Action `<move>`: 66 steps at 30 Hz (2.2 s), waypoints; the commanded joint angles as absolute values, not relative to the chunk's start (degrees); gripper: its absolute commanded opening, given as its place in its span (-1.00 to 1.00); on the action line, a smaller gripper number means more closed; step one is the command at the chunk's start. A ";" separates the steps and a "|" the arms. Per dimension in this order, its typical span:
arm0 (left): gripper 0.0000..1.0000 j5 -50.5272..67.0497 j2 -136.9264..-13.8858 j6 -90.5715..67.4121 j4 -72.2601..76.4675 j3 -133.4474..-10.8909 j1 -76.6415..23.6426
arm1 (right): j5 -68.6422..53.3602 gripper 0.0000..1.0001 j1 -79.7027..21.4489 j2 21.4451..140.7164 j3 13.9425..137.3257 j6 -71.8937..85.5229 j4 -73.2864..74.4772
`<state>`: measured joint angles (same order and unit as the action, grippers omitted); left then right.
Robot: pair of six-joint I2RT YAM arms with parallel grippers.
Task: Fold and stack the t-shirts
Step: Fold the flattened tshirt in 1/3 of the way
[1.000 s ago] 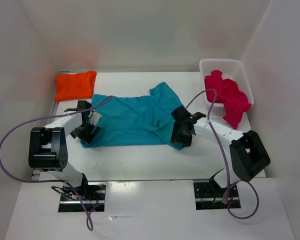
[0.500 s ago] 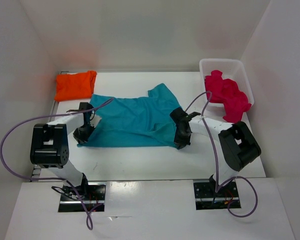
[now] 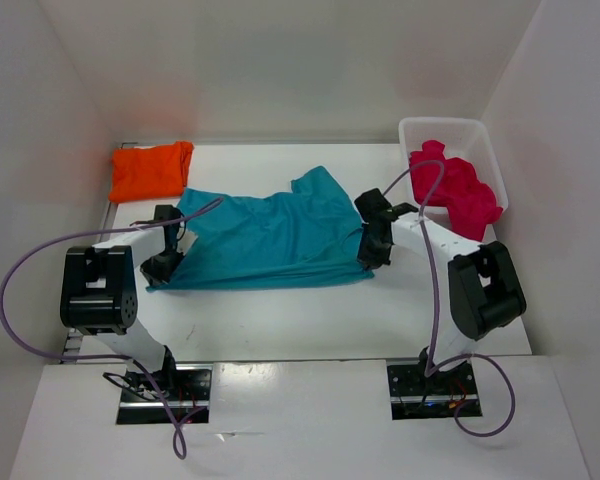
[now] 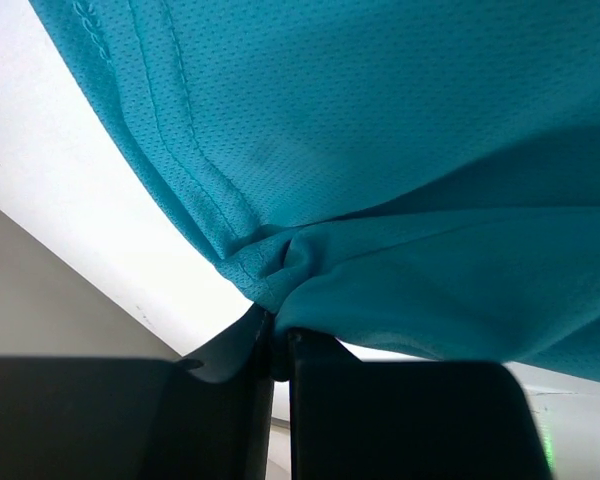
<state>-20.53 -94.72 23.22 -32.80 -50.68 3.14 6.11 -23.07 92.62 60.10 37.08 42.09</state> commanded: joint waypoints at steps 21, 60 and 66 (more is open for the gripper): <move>0.30 -14.58 -88.24 23.38 -42.89 -58.71 6.15 | -4.66 0.41 -14.41 81.12 51.52 41.30 36.31; -1.00 -9.32 -95.10 25.84 -36.74 -67.41 10.10 | -2.91 -1.00 -15.91 78.57 37.62 52.82 33.84; 0.39 -7.38 -98.09 26.72 -37.35 -66.88 10.11 | -2.90 -1.00 -16.96 81.21 38.14 52.82 33.84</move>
